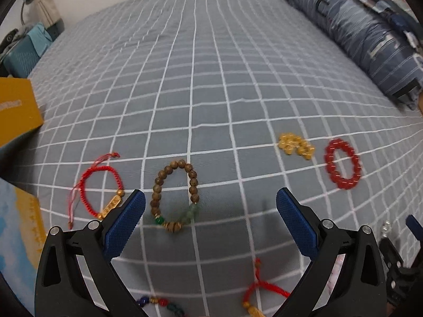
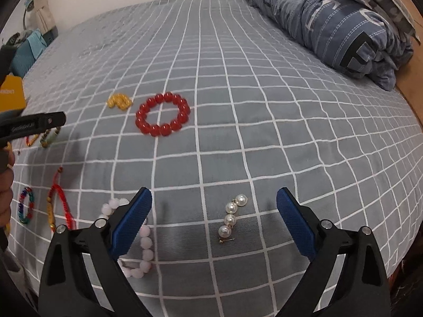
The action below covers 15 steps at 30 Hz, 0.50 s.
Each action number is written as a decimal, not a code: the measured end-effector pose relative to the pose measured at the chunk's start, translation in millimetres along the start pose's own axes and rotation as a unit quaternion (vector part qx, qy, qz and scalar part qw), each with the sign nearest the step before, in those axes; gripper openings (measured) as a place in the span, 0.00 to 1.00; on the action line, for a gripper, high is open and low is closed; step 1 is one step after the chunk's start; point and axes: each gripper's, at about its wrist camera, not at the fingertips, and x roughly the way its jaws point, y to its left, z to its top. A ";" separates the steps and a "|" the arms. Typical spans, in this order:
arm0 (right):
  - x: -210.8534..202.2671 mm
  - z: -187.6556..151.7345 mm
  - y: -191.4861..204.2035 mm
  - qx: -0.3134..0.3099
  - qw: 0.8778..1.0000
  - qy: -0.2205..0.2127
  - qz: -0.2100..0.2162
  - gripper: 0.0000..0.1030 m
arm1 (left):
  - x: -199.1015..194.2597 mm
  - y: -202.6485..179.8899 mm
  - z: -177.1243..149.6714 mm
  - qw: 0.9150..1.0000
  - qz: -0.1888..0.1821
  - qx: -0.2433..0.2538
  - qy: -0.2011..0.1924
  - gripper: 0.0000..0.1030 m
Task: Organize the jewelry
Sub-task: 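Grasp the brown wooden bead bracelet with left tool while right tool grasps pearl earring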
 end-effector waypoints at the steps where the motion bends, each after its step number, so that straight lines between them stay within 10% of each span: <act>1: 3.8 -1.2 -0.9 0.002 1.000 0.005 0.001 0.89 | 5.5 0.8 0.8 1.000 0.000 -0.004 0.004 0.94; 15: 34.0 -2.3 -14.1 0.023 0.998 0.050 0.002 0.81 | 42.3 9.2 4.4 0.999 0.001 -0.004 0.042 0.88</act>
